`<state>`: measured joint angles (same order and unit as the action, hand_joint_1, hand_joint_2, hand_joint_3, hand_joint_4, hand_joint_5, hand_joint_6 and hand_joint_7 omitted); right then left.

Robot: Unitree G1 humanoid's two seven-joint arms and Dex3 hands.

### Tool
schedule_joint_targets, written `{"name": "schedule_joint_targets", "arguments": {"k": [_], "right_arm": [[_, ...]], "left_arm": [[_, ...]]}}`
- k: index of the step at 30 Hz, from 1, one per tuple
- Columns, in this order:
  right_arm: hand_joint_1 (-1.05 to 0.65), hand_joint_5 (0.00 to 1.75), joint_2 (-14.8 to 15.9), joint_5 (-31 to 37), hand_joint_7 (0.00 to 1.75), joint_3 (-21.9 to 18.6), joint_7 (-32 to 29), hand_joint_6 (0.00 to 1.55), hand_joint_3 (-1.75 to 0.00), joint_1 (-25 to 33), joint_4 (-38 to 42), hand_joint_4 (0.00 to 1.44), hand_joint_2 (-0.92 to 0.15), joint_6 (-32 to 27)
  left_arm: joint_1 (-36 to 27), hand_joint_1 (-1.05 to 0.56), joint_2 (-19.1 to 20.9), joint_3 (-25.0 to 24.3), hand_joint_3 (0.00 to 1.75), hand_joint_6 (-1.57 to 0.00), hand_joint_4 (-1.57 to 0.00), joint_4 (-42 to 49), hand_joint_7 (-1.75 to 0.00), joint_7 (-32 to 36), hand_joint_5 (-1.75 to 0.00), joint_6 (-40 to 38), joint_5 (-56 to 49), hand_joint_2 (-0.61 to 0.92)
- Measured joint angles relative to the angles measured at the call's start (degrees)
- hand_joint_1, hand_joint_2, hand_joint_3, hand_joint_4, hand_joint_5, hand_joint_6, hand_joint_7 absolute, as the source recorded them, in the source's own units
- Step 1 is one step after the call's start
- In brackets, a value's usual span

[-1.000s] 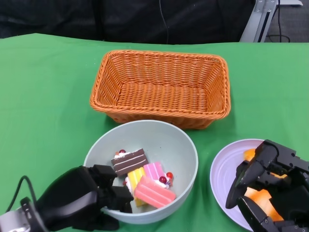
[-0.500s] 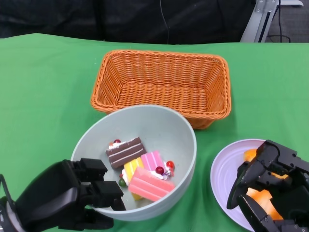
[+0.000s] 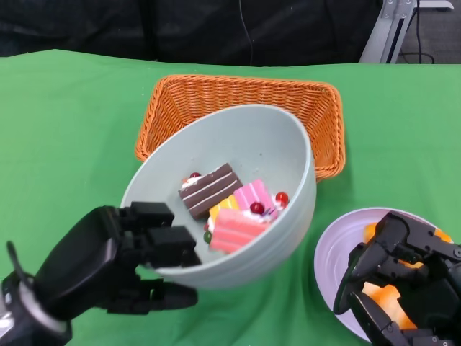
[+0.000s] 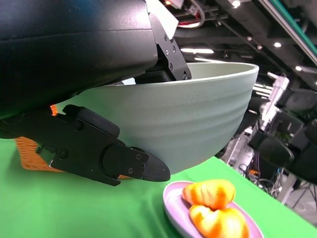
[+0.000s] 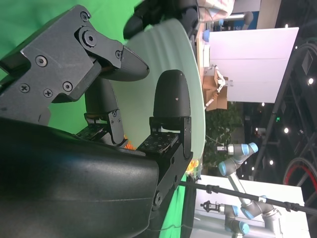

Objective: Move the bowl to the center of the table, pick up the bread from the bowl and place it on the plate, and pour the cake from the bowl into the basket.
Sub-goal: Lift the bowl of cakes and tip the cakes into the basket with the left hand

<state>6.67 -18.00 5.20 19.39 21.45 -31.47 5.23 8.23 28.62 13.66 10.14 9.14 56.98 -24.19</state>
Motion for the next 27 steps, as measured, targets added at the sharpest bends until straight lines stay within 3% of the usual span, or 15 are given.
{"name": "schedule_joint_targets", "arguments": {"k": [1,5,7,12,19,27], "right_arm": [[-0.1,1.52,0.0,-0.04,1.36,0.07,0.1,0.64,-1.13,0.0,0.1,0.73,-0.39,0.0],[-0.09,1.56,0.02,0.24,1.41,0.21,0.27,0.65,-1.17,0.04,0.75,0.75,-0.36,0.01],[-0.09,1.57,0.04,0.38,1.42,0.27,0.29,0.65,-1.18,0.02,0.75,0.75,-0.35,0.01],[-0.14,1.62,0.18,1.17,1.46,0.52,0.29,0.64,-1.17,0.0,0.76,0.74,-0.35,-0.02],[-0.15,1.63,0.2,2.03,1.48,1.69,0.21,0.61,-1.12,0.0,0.8,0.72,-0.38,-0.11],[-0.13,1.64,0.22,2.04,1.47,2.08,0.94,0.59,-1.1,-0.05,2.03,0.71,-0.41,-0.04]], "left_arm": [[0.82,-0.21,-0.67,-0.12,0.42,-0.73,-0.74,0.14,-1.3,-0.63,-1.58,-0.13,0.19,0.92],[4.4,-0.18,-3.01,-0.34,0.77,-0.7,-0.71,1.84,-1.37,-3.3,-1.64,-0.48,1.39,0.72],[5.82,-0.18,-4.11,-0.53,0.83,-0.7,-0.71,2.79,-1.37,-4.35,-1.65,-0.99,2.39,0.69],[9.78,-0.2,-6.73,-0.68,0.7,-0.64,-0.67,5.58,-1.4,-7.09,-1.68,-2.42,4.22,0.76],[16.83,-0.17,-10.42,-0.71,0.68,-0.63,-0.59,10.73,-1.34,-10.11,-1.69,-4.82,5.34,0.74],[25.47,-0.18,-14.65,-1.06,0.52,-0.63,-0.63,20.38,-1.33,-10.5,-1.66,-6.69,5.21,0.85]]}}
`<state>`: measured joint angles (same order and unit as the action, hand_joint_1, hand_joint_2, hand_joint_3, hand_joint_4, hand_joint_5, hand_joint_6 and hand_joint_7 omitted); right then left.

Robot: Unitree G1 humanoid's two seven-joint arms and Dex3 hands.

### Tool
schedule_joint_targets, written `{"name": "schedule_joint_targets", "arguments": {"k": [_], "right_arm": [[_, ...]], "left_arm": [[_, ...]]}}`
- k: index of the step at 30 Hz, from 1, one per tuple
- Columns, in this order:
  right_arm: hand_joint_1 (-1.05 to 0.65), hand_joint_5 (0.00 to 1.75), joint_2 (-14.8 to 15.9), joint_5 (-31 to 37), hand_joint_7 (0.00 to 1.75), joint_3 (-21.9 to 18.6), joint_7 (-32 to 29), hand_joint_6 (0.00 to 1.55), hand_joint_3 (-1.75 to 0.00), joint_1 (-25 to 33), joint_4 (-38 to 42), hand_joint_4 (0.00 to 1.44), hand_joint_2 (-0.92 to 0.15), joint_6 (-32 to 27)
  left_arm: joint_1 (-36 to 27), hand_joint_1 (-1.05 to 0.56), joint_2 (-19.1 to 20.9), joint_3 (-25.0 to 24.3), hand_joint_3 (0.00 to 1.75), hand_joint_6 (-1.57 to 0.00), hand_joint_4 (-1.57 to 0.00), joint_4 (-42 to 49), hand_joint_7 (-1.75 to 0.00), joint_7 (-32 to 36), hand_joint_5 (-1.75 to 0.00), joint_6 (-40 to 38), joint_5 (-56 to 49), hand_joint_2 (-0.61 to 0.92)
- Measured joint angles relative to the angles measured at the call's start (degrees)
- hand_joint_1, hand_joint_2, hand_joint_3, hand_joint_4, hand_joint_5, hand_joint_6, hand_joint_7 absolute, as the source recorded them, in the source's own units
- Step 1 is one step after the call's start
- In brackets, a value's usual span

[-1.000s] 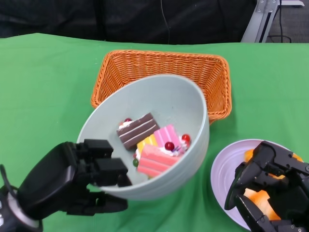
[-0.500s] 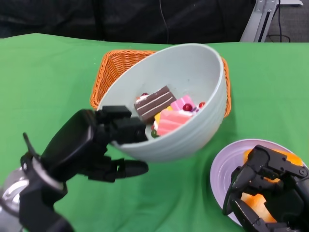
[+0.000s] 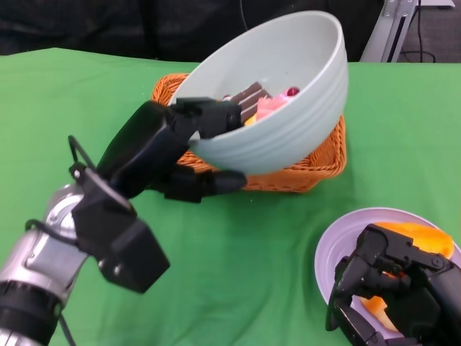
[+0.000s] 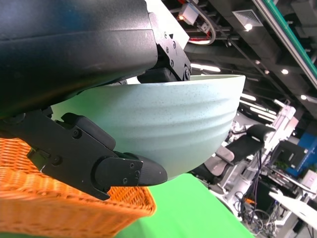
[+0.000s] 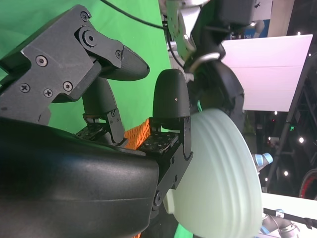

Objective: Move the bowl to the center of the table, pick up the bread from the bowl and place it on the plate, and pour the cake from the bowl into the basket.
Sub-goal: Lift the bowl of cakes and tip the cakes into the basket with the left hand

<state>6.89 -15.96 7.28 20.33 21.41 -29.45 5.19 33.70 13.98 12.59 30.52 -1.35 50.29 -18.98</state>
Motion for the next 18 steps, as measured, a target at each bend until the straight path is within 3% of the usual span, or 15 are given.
{"name": "schedule_joint_targets", "arguments": {"k": [18], "right_arm": [[-0.14,1.63,-0.13,0.01,1.45,0.02,0.29,0.6,-1.08,-0.74,3.44,0.72,-0.42,1.91]], "left_arm": [[17.57,-0.23,-6.51,1.06,0.49,-0.63,-0.66,23.94,-1.36,11.38,-1.68,-0.56,-8.4,0.91]]}}
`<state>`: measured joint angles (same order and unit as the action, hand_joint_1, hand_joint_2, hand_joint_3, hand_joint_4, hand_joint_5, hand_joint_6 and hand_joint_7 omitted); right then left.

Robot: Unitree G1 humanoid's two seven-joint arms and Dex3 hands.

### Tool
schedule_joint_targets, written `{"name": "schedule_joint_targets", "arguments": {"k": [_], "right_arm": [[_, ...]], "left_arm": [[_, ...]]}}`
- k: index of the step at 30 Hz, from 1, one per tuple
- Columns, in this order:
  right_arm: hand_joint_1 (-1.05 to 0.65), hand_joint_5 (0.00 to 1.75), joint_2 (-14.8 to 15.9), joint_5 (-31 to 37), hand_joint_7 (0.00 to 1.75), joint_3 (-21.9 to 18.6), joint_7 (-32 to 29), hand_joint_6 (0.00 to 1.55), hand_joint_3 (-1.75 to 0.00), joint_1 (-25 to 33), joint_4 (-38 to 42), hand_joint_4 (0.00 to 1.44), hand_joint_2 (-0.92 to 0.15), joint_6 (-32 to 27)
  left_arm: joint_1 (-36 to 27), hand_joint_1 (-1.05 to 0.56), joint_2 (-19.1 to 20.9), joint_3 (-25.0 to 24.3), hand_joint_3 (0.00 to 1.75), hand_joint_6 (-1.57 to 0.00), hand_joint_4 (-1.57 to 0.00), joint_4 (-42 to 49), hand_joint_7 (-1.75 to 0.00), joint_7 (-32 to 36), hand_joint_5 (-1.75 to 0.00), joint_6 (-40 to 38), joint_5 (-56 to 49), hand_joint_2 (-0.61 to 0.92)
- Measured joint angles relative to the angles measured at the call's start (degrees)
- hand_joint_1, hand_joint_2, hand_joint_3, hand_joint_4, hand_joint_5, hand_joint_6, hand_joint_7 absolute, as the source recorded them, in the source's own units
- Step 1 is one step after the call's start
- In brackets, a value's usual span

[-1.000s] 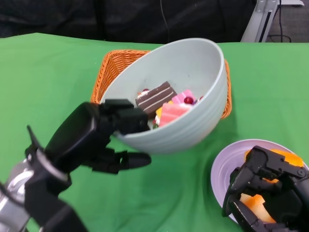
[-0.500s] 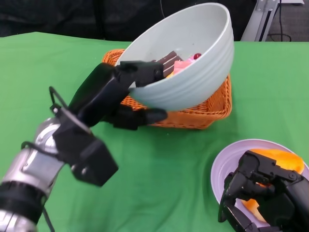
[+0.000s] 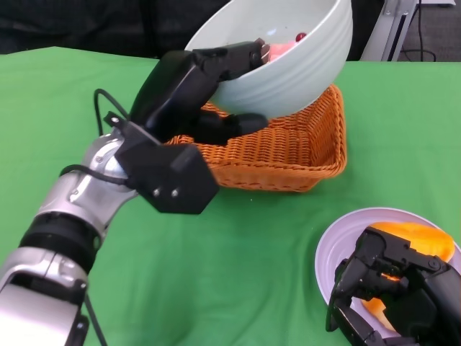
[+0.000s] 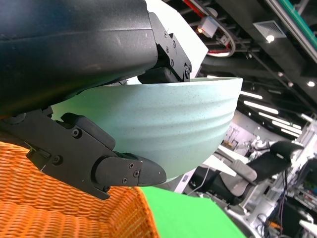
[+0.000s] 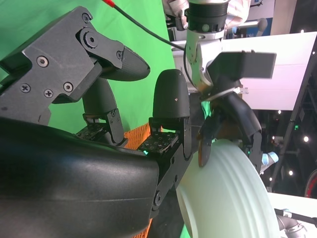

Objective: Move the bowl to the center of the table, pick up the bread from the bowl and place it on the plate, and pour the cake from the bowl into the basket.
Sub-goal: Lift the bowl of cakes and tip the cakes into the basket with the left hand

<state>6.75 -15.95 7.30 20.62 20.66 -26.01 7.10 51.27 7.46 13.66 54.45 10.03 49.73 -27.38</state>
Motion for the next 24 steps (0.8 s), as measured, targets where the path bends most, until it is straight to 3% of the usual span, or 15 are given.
{"name": "schedule_joint_targets", "arguments": {"k": [17,24], "right_arm": [[-0.15,1.65,-0.04,-0.07,1.47,0.05,0.05,0.57,-1.05,-0.01,0.57,0.7,-0.45,0.04],[-0.15,1.66,-0.11,0.0,1.48,0.12,0.04,0.57,-1.06,-0.05,1.05,0.7,-0.44,0.18]], "left_arm": [[4.93,-0.31,-8.71,-0.58,0.51,-0.57,-0.73,5.25,-1.54,-2.21,-1.75,-7.71,4.36,0.92],[4.93,-0.32,-13.46,-5.39,0.46,-0.57,-0.79,5.33,-1.6,-8.56,-1.75,-11.72,14.18,0.92]]}}
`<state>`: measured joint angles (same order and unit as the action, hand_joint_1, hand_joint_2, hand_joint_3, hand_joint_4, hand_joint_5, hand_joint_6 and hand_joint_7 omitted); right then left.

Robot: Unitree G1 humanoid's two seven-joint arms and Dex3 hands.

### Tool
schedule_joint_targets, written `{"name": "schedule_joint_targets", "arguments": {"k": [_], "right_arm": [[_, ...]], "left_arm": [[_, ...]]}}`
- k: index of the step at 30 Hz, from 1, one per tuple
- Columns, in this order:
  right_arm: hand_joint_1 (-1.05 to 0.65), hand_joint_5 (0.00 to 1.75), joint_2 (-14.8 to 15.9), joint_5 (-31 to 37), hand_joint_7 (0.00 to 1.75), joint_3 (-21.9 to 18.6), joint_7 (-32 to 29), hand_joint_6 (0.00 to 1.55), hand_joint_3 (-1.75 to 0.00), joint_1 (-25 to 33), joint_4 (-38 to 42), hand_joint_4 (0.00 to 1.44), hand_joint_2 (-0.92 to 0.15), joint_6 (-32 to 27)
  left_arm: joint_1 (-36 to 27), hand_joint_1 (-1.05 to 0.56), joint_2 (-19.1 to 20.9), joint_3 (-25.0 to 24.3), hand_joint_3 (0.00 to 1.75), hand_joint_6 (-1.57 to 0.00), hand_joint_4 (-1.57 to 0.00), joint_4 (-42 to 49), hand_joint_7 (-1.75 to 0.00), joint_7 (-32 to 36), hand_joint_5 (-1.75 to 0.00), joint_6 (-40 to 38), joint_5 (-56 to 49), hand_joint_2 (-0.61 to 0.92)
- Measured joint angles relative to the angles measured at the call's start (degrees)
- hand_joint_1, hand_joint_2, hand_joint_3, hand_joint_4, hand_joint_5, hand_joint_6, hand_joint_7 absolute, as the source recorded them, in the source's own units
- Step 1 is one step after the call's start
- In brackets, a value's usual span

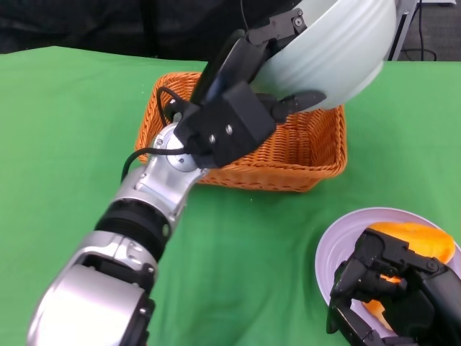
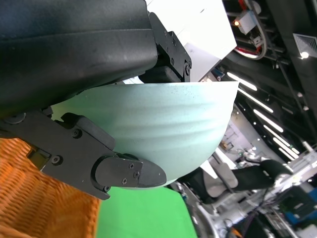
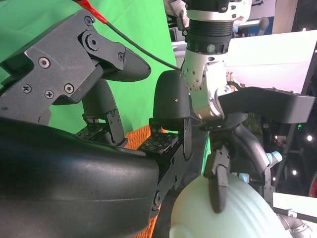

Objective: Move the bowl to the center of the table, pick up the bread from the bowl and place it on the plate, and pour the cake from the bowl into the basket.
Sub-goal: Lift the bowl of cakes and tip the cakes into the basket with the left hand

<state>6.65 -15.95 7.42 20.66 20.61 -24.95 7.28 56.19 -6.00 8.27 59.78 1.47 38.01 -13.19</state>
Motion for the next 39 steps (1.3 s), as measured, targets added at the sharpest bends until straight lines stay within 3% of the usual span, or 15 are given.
{"name": "schedule_joint_targets", "arguments": {"k": [6,12,21,28,33,39], "right_arm": [[-0.14,1.65,-0.02,0.02,1.48,-0.01,0.0,0.59,-1.05,0.02,0.46,0.71,-0.44,0.21],[-0.15,1.65,-0.02,-0.01,1.47,-0.01,0.02,0.58,-1.05,0.04,0.49,0.7,-0.45,0.23],[-0.14,1.65,-0.02,-0.05,1.47,-0.05,0.23,0.58,-1.03,0.02,0.83,0.7,-0.46,0.32],[-0.15,1.65,-0.02,-0.08,1.47,-0.06,0.44,0.57,-1.01,0.19,0.82,0.69,-0.47,0.32],[-0.14,1.65,0.0,-0.45,1.48,-0.07,0.51,0.56,-1.02,0.33,0.8,0.69,-0.47,0.3],[-0.14,1.65,0.01,-0.6,1.48,-0.1,0.5,0.56,-1.03,0.41,0.79,0.69,-0.46,0.3]], "left_arm": [[-0.02,-0.28,-3.98,-4.68,0.45,-0.59,-0.74,-0.41,-1.55,-4.2,-1.75,-5.51,7.96,0.92],[-0.09,-0.28,-4.9,-6.47,0.51,-0.57,-0.69,-2.43,-1.56,-5.75,-1.75,-7.97,11.1,0.92],[-1.17,-0.29,-6.62,-8.97,0.46,-0.55,-0.61,-5.92,-1.53,-6.56,-1.75,-11.73,14.85,0.92],[-1.2,-0.29,-7.39,-13.69,0.45,-0.57,-0.62,-7.5,-1.55,-6.43,-1.75,-18.56,21.34,0.91],[-1.22,-0.23,-7.44,-15.58,0.61,-0.54,-0.64,-10.08,-1.63,-6.42,-1.75,-24.27,24.94,0.85],[-1.22,-0.25,-7.59,-17.26,0.63,-0.58,-0.68,-11.98,-1.62,-5.12,-1.75,-30.04,27.68,0.83]]}}
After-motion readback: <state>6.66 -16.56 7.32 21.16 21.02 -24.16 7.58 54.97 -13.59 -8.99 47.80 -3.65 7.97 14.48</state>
